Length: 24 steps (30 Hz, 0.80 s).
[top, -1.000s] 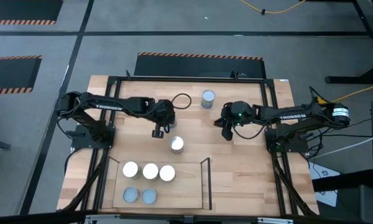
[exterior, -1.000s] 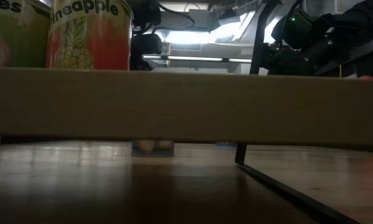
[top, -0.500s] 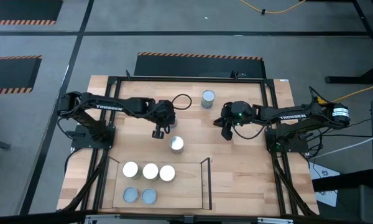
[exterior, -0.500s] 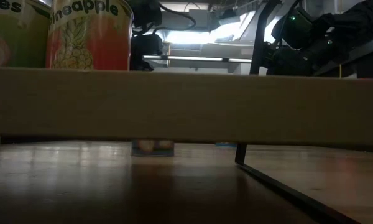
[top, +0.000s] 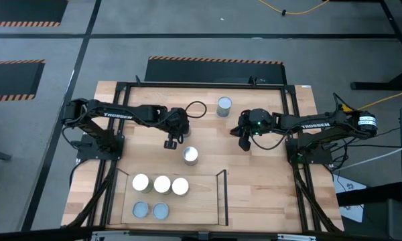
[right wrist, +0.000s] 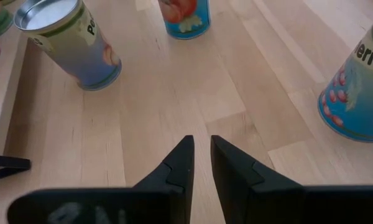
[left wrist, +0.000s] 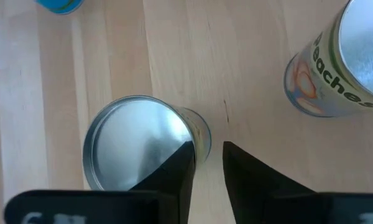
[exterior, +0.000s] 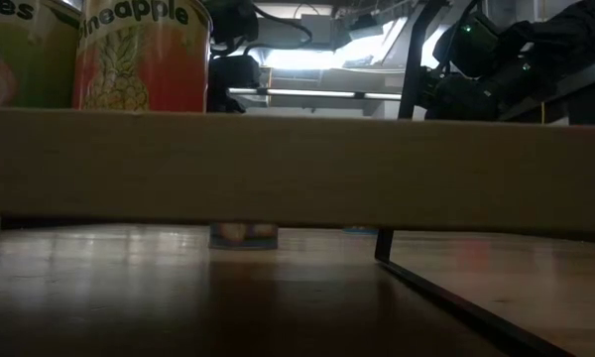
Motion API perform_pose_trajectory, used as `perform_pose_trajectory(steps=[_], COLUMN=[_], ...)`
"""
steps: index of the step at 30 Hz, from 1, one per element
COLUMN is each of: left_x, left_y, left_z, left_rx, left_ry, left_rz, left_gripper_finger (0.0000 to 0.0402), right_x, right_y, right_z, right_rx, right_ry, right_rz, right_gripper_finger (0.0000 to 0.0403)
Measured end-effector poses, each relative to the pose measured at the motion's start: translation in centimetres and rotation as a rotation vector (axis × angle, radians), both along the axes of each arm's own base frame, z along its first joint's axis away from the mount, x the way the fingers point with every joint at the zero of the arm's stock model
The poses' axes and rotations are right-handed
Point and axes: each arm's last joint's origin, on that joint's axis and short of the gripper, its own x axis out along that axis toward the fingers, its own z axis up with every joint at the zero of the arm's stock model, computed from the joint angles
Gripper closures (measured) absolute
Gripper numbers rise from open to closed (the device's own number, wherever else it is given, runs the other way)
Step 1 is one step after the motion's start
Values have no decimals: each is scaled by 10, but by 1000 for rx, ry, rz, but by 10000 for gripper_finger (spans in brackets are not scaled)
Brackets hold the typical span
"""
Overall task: Pick and place cans onto a shelf
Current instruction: Put the tomatoes on the shelf
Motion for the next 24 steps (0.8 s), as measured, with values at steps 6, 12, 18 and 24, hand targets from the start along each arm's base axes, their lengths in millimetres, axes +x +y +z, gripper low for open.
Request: perform_pose_trajectory(steps=[6, 12, 18, 24], left_x=[3, 9, -7, -44], left_y=[0, -1, -6, -10], left_z=[9, 33, 67, 105], left_rx=[-15, -8, 4, 14], left_ry=[-46, -125, -217, -330], left_rz=[37, 33, 18, 55], left_gripper_finger=[323, 323, 323, 323], right_x=[0, 2, 8, 24], right_y=[0, 0, -2, -7], right_z=[0, 2, 12, 48], right_rx=[3, -2, -23, -70], right_ry=[-1, -27, -105, -213], right_rz=[-3, -3, -1, 6], right_gripper_finger=[343, 337, 336, 335])
